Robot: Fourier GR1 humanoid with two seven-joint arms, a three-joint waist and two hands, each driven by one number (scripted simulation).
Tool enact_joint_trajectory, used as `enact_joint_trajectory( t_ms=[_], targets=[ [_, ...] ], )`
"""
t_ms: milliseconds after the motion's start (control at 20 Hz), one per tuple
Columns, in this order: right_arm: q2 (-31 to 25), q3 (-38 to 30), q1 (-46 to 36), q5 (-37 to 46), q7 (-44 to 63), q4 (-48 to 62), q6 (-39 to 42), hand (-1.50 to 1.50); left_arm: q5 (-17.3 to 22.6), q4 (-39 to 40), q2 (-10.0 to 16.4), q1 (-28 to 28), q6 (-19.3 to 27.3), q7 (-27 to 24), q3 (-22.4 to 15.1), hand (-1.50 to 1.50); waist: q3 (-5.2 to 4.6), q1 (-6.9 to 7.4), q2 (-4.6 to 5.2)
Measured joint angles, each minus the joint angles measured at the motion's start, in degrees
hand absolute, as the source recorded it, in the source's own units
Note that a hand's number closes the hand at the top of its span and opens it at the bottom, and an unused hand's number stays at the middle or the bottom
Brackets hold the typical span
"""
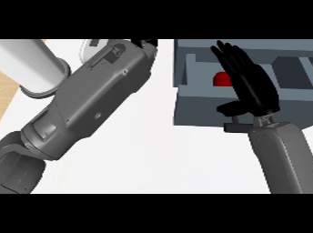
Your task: Pick up the can, place it into the drawer and close the drawer
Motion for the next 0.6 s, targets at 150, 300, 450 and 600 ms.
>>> enact_joint_trajectory(
  t_ms=[150, 300, 450, 600],
  targets=[
    [0.9, -0.1, -2.5, 2.8, -0.3, 8.1, -4.7, -1.5, -0.9, -3.8, 1.7, 2.0, 1.3, 1.6, -0.3, -1.5, 0.0, 0.21, -0.04],
    [1.5, -0.9, -5.3, 4.7, -1.2, 16.5, -9.5, -1.5, -1.7, -5.6, 3.7, 3.2, 1.1, 3.0, 0.0, -1.5, -0.04, 0.05, 0.04],
    [1.3, -1.8, -8.9, 7.5, -1.5, 23.7, -14.5, -1.5, -2.5, -8.4, 5.8, 4.5, 1.2, 4.7, 0.0, -1.5, -0.46, 0.23, -0.36],
    [1.2, -2.8, -12.2, 9.4, -1.7, 29.8, -18.9, -1.5, -3.2, -10.4, 8.0, 5.5, 0.4, 5.9, 0.4, -1.5, -0.73, 0.25, -0.54]
  ],
)
